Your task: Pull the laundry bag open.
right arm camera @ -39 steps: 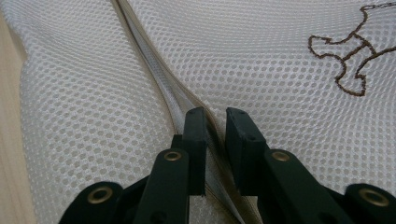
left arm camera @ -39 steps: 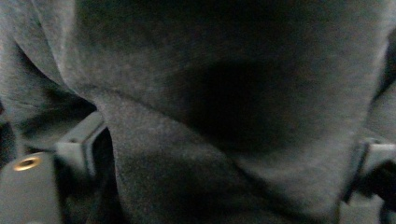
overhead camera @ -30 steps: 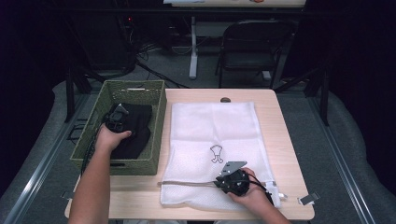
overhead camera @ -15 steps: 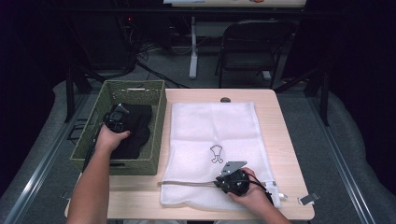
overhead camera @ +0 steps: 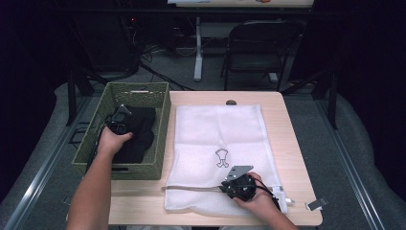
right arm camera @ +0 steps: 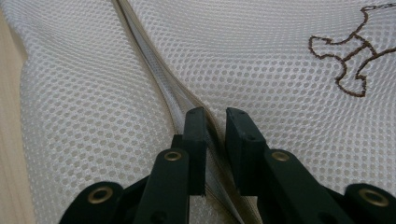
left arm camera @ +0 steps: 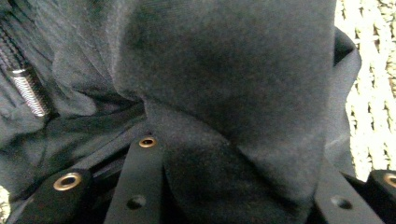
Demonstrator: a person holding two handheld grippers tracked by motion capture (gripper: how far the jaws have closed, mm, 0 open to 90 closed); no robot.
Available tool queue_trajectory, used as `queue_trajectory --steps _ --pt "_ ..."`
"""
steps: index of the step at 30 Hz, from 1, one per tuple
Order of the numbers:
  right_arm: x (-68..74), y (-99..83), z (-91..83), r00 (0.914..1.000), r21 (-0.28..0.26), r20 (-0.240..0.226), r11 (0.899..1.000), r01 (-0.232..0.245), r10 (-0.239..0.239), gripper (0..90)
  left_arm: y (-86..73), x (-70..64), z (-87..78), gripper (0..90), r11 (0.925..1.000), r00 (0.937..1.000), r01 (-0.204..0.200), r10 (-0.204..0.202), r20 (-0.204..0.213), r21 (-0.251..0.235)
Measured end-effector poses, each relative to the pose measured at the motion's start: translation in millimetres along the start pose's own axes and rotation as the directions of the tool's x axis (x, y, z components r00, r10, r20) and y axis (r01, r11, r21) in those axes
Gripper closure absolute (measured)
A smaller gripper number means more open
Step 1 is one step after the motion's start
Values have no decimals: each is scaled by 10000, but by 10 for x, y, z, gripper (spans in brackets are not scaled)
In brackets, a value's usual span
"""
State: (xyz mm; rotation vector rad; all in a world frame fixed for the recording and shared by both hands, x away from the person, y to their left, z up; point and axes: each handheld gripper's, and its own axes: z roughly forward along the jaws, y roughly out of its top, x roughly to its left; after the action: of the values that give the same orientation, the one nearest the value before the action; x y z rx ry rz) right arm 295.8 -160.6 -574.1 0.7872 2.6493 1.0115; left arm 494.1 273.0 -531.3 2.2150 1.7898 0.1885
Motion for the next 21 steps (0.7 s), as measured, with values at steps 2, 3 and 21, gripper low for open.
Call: queue_trajectory --steps 2,3,21 --pt "-4 0 -1 10000 2 -33 10000 -60 60 783 2 -3 -18 663 10000 10000 -33 33 -1 9" --pt "-6 0 0 10000 9 -34 10000 -54 54 783 4 -4 -36 664 10000 10000 -46 46 39 7" --pt "2 -2 0 10000 -12 19 10000 -39 39 787 -10 -2 -304 674 9996 9987 -16 31 515 -283"
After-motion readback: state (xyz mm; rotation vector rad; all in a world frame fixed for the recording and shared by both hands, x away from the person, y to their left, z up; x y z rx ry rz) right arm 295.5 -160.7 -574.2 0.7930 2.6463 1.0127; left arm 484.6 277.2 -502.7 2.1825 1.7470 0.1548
